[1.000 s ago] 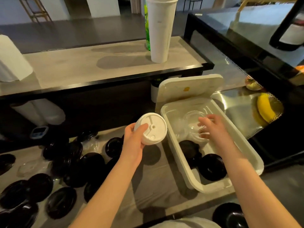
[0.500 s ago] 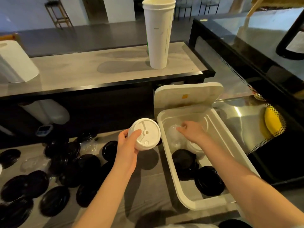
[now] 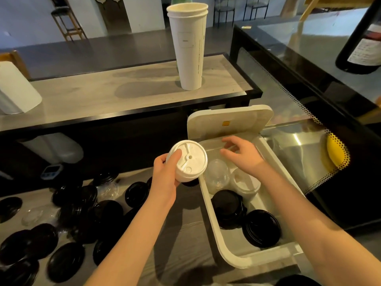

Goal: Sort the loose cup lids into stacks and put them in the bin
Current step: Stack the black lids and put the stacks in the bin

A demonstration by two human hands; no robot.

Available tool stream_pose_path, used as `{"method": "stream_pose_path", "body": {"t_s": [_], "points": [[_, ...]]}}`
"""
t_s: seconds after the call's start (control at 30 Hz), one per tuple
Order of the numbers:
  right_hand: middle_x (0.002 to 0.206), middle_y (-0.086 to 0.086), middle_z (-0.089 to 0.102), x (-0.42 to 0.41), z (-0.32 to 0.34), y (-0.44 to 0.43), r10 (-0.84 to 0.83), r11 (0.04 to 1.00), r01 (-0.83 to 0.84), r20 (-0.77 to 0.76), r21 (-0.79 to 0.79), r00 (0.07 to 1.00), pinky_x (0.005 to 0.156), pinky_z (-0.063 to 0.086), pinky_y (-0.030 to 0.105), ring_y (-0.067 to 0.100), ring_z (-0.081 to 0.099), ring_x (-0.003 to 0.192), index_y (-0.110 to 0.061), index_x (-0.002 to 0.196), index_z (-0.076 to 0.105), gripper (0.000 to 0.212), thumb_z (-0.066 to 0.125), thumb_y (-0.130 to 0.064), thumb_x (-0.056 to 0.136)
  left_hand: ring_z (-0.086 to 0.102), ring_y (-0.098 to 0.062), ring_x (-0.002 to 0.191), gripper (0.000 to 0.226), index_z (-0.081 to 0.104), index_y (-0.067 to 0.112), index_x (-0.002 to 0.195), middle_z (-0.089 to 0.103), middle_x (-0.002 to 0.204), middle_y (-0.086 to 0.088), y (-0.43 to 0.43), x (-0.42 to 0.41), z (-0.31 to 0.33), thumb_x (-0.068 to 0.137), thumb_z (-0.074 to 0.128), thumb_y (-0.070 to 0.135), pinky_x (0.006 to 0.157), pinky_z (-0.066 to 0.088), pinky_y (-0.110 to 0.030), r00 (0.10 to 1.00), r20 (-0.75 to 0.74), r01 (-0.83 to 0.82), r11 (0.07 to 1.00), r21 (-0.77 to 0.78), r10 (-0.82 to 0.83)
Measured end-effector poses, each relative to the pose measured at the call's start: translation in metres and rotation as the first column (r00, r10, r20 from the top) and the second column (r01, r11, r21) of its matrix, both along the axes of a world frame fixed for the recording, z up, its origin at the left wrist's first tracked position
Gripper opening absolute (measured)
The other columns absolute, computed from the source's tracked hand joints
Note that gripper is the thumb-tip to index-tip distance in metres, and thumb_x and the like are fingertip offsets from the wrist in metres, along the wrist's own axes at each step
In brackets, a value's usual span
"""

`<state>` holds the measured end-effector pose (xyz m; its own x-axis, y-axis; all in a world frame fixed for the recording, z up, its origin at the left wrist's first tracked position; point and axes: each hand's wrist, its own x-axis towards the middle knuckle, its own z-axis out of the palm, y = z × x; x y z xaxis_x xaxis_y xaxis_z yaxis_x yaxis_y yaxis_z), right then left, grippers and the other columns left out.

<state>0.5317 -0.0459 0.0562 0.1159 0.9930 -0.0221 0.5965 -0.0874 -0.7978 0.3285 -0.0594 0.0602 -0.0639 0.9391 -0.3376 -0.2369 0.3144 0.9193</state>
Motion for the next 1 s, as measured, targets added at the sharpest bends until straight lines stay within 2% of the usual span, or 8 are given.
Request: {"method": "stream_pose_path", "body": {"t_s": [0.17, 0.37, 0.53, 0.6, 0.7, 0.8, 0.9, 1.0], "points": [[0.138, -0.013, 0.042, 0.006, 0.032, -0.024, 0.232, 0.972, -0.235, -0.158, 0.003, 0.960, 0.098, 0.038, 0.023, 0.002, 0.043, 0.122, -0.035, 0.145, 0.025, 0.082, 0.073, -0.030, 0.079, 0.063, -0.021, 0.100, 0.057, 0.047, 0.011, 0.124, 0.061, 0.116, -0.009, 0.010, 0.029, 0.008, 0.081, 0.064, 0.045, 0.072, 0.052, -0.031, 0.990, -0.062, 0.124, 0.992, 0.004, -0.123], [0.145, -0.015, 0.025, 0.015, 0.033, -0.038, 0.333, 0.941, -0.338, 0.214, -0.015, 0.918, 0.103, 0.029, 0.020, 0.000, 0.027, 0.127, -0.034, 0.149, 0.010, 0.109, 0.082, -0.038, 0.067, 0.061, -0.022, 0.107, 0.097, 0.047, 0.019, 0.129, 0.061, 0.120, -0.005, 0.006, 0.069, 0.014, 0.050, 0.059, 0.073, 0.094, 0.050, -0.046, 0.928, -0.101, 0.346, 0.931, -0.117, -0.358], [0.135, -0.022, 0.027, 0.039, 0.030, -0.050, 0.263, 0.965, -0.255, 0.186, -0.068, 0.947, 0.100, 0.038, 0.028, 0.005, 0.033, 0.123, -0.048, 0.140, 0.015, 0.104, 0.082, -0.039, 0.062, 0.062, -0.019, 0.101, 0.045, 0.056, 0.018, 0.110, 0.065, 0.105, -0.004, 0.003, 0.085, 0.014, 0.087, 0.047, 0.056, 0.091, 0.052, -0.039, 0.836, -0.100, 0.531, 0.842, -0.097, -0.539], [0.139, -0.020, 0.025, 0.047, 0.030, -0.054, 0.226, 0.973, -0.210, 0.189, -0.100, 0.956, 0.094, 0.036, 0.026, 0.004, 0.033, 0.120, -0.046, 0.141, 0.016, 0.102, 0.082, -0.035, 0.064, 0.060, -0.018, 0.101, 0.046, 0.055, 0.018, 0.114, 0.062, 0.107, -0.004, 0.004, 0.085, 0.011, 0.090, 0.044, 0.055, 0.083, 0.052, -0.032, 0.758, -0.238, 0.608, 0.790, -0.075, -0.607], [0.148, -0.009, 0.023, 0.059, 0.023, -0.052, 0.176, 0.979, -0.143, 0.248, -0.144, 0.953, 0.096, 0.033, 0.028, 0.012, 0.033, 0.127, -0.038, 0.144, 0.014, 0.104, 0.081, -0.035, 0.065, 0.054, -0.017, 0.115, 0.048, 0.051, 0.015, 0.129, 0.058, 0.122, -0.001, 0.005, 0.080, 0.003, 0.093, 0.046, 0.047, 0.088, 0.043, -0.026, 0.591, -0.627, 0.668, 0.744, 0.027, -0.508], [0.147, -0.001, 0.025, 0.067, 0.012, -0.048, 0.158, 0.976, -0.094, 0.335, -0.198, 0.929, 0.103, 0.037, 0.038, 0.023, 0.033, 0.131, -0.033, 0.146, 0.012, 0.107, 0.080, -0.040, 0.063, 0.037, -0.016, 0.134, 0.049, 0.043, 0.015, 0.138, 0.043, 0.144, 0.000, 0.011, 0.066, -0.008, 0.095, 0.046, 0.037, 0.107, 0.030, -0.031, 0.277, -0.928, 0.764, 0.643, 0.055, -0.250], [0.142, 0.002, 0.030, 0.065, 0.005, -0.042, 0.208, 0.962, -0.108, 0.420, -0.249, 0.883, 0.099, 0.039, 0.038, 0.025, 0.035, 0.130, -0.031, 0.146, 0.014, 0.104, 0.078, -0.037, 0.064, 0.017, -0.019, 0.144, 0.053, 0.036, 0.017, 0.143, 0.028, 0.154, -0.003, 0.021, 0.059, -0.019, 0.095, 0.044, 0.039, 0.116, 0.014, -0.040, -0.147, -0.978, 0.857, 0.476, -0.200, -0.146], [0.138, 0.004, 0.032, 0.058, 0.000, -0.031, 0.298, 0.939, -0.148, 0.517, -0.312, 0.802, 0.097, 0.040, 0.036, 0.026, 0.036, 0.128, -0.028, 0.146, 0.015, 0.104, 0.079, -0.033, 0.064, 0.018, -0.021, 0.143, 0.055, 0.035, 0.017, 0.143, 0.025, 0.154, -0.003, 0.025, 0.064, -0.025, 0.095, 0.042, 0.042, 0.116, 0.002, -0.047, -0.423, -0.904, 0.820, 0.397, -0.412, -0.062]]}}
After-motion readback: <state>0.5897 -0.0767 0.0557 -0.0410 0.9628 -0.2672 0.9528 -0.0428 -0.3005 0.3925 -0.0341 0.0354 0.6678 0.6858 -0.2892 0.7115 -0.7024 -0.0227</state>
